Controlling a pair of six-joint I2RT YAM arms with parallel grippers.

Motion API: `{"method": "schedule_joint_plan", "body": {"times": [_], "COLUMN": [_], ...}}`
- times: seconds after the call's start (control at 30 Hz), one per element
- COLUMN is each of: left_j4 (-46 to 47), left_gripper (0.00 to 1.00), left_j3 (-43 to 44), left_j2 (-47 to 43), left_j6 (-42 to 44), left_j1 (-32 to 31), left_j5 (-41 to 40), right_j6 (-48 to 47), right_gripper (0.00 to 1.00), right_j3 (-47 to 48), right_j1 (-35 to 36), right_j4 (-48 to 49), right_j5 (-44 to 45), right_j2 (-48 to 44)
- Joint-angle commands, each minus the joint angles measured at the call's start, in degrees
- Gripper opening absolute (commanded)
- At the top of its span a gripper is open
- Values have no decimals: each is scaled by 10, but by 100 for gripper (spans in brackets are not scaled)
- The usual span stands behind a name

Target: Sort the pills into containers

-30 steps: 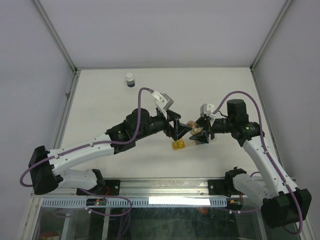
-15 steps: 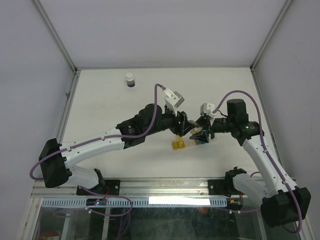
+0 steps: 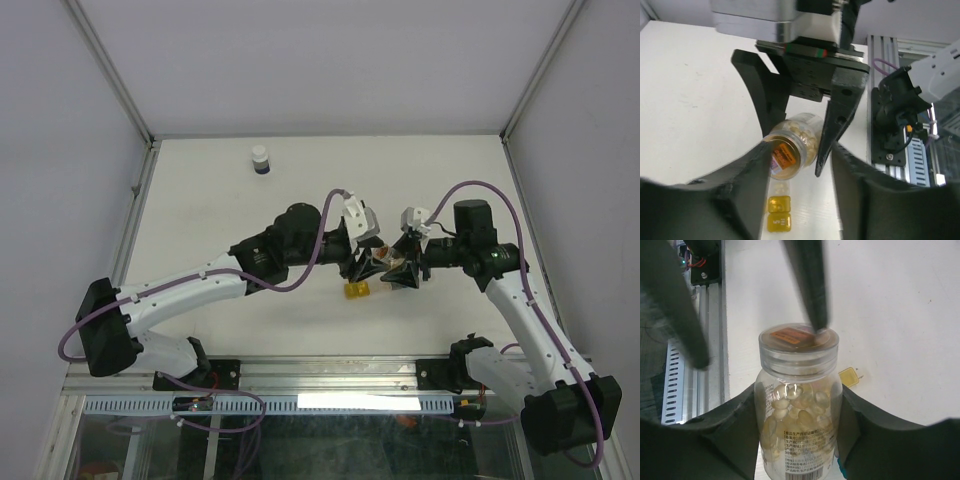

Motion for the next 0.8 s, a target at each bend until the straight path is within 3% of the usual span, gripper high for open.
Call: {"method": "schedule_joint_plan", "body": {"times": [0.0, 0.17, 0.2, 0.43, 0.6, 0.77], "left_j4": [-19, 53, 75, 228, 135, 112], "left_gripper": [65, 98, 99, 97, 85, 79], "left_j3": [12, -33, -62, -185, -148, -104], "left_j2": [-41, -121, -140, -196, -164, -108], "left_j6": [74, -20, -45, -326, -337, -320], "left_j1": [4, 9, 11, 62, 58, 45], "left_j5": [43, -16, -34, 26, -62, -70], "right_j6": [-1, -3, -4, -6, -6, -8], "right_gripper": [0, 0, 0, 0, 0, 0], "right_j3": [18, 17, 17, 16, 15, 14], "right_j1": [-3, -5, -5, -6, -6, -6], "right_j4": [41, 40, 40, 40, 41, 40], "right_j5": [-33, -37, -38, -44, -41, -39], "right_j2": [-17, -23, -25, -24, -22, -21]}}
